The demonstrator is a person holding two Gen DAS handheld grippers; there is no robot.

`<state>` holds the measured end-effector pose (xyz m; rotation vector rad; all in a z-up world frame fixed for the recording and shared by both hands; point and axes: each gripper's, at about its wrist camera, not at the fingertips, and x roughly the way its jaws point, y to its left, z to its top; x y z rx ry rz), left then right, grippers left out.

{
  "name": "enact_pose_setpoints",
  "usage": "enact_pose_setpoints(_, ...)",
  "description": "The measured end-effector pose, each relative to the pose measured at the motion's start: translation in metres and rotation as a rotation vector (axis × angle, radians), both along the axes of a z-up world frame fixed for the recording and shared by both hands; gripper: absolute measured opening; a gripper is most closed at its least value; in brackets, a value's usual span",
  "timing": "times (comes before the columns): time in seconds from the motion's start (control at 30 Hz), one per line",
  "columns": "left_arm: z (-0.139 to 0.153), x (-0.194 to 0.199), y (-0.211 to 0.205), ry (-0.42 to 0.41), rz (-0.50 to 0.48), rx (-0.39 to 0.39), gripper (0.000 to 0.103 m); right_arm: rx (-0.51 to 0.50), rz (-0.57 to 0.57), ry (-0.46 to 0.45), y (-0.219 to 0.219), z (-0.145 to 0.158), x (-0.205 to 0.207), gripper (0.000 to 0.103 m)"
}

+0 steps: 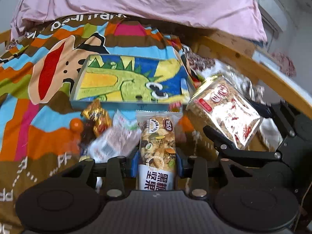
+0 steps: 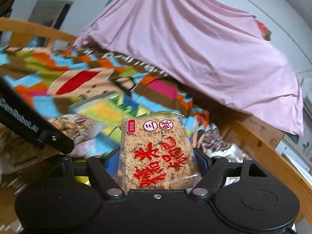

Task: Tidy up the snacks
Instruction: 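Carry both snacks over the metal tray and open both tools to drop them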

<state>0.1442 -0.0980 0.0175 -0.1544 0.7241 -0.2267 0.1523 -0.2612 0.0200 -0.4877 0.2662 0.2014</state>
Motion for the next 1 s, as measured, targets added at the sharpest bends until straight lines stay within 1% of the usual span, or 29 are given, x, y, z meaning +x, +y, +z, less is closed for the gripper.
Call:
enact_pose_setpoints(0.03, 0.002, 0.009, 0.002, 0.002, 0.013, -0.026, 0.040, 0.012, -0.009, -0.008, -0.002, 0.001, 0.009, 0.077)
enact_pose_setpoints(0.13, 0.007, 0.037, 0.006, -0.002, 0.044, -0.083, 0.041, 0.106, -0.035, -0.006, -0.011, 0.005, 0.044, 0.078)
enact_pose_setpoints(0.23, 0.012, 0.068, 0.008, -0.020, 0.069, -0.096, 0.041, 0.198, -0.061, -0.022, -0.018, 0.010, 0.073, 0.078)
enact_pose_setpoints(0.33, 0.012, 0.105, 0.008, -0.031, 0.082, -0.100, 0.041, 0.237, -0.072, -0.050, -0.021, 0.007, 0.101, 0.077)
enact_pose_setpoints(0.37, 0.011, 0.118, 0.007, -0.036, 0.083, -0.098, 0.040, 0.250, -0.078, -0.067, -0.022, 0.004, 0.113, 0.075)
enact_pose_setpoints(0.43, 0.008, 0.147, 0.004, -0.047, 0.086, -0.095, 0.041, 0.276, -0.083, -0.066, -0.025, -0.003, 0.135, 0.062)
enact_pose_setpoints(0.47, 0.004, 0.161, 0.003, -0.053, 0.086, -0.093, 0.040, 0.285, -0.086, -0.043, -0.026, -0.009, 0.150, 0.051)
enact_pose_setpoints(0.53, -0.005, 0.190, -0.003, -0.050, 0.083, -0.085, 0.040, 0.311, -0.104, 0.020, -0.031, -0.023, 0.172, 0.050)
enact_pose_setpoints(0.57, -0.010, 0.203, -0.006, -0.048, 0.083, -0.076, 0.040, 0.346, -0.110, 0.063, -0.037, -0.030, 0.180, 0.050)
enact_pose_setpoints(0.6, -0.015, 0.213, -0.009, -0.045, 0.083, -0.068, 0.040, 0.379, -0.118, 0.085, -0.044, -0.035, 0.183, 0.054)
enact_pose_setpoints(0.67, -0.025, 0.231, -0.012, -0.037, 0.088, -0.072, 0.041, 0.393, -0.123, 0.099, -0.051, -0.039, 0.184, 0.061)
enact_pose_setpoints(0.73, -0.033, 0.242, -0.012, -0.021, 0.085, -0.091, 0.041, 0.416, -0.131, 0.107, -0.058, -0.039, 0.183, 0.063)
enact_pose_setpoints(0.8, -0.037, 0.249, -0.014, -0.016, 0.084, -0.080, 0.041, 0.449, -0.143, 0.118, -0.063, -0.038, 0.184, 0.068)
enact_pose_setpoints(0.93, -0.041, 0.258, -0.019, -0.013, 0.084, -0.073, 0.041, 0.451, -0.156, 0.112, -0.070, -0.036, 0.177, 0.076)
enact_pose_setpoints(1.0, -0.043, 0.262, -0.024, -0.003, 0.071, -0.047, 0.041, 0.459, -0.165, 0.107, -0.073, -0.035, 0.176, 0.080)
